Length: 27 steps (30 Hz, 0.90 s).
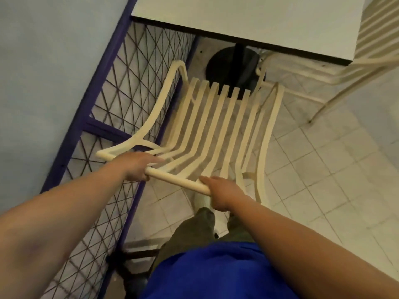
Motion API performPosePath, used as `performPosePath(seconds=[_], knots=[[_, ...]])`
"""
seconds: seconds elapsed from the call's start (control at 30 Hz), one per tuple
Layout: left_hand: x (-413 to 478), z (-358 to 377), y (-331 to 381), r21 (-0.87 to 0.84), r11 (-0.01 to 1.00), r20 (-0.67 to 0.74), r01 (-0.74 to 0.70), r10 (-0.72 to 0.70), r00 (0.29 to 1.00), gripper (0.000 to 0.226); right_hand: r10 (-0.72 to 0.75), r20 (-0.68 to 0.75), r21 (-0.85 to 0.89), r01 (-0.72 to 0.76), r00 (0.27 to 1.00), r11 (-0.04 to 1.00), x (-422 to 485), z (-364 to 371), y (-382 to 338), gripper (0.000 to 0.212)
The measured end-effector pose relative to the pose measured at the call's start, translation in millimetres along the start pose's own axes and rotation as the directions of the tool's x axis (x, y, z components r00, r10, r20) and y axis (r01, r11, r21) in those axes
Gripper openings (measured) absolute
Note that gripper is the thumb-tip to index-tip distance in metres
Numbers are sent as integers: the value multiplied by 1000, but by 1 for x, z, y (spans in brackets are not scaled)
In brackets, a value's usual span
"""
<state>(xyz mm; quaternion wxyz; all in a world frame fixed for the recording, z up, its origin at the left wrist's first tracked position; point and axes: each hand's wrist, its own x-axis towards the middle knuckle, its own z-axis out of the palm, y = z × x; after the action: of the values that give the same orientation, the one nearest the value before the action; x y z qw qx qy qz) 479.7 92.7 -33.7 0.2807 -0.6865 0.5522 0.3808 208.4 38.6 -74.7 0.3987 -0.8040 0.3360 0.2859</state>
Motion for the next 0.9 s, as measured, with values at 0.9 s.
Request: performPosePath(seconds=[0.9], knots=[[51, -51, -89, 147, 989, -53, -17, 26, 998, 89, -30, -67, -5, 30, 997, 1000, 73, -61, -52, 79]])
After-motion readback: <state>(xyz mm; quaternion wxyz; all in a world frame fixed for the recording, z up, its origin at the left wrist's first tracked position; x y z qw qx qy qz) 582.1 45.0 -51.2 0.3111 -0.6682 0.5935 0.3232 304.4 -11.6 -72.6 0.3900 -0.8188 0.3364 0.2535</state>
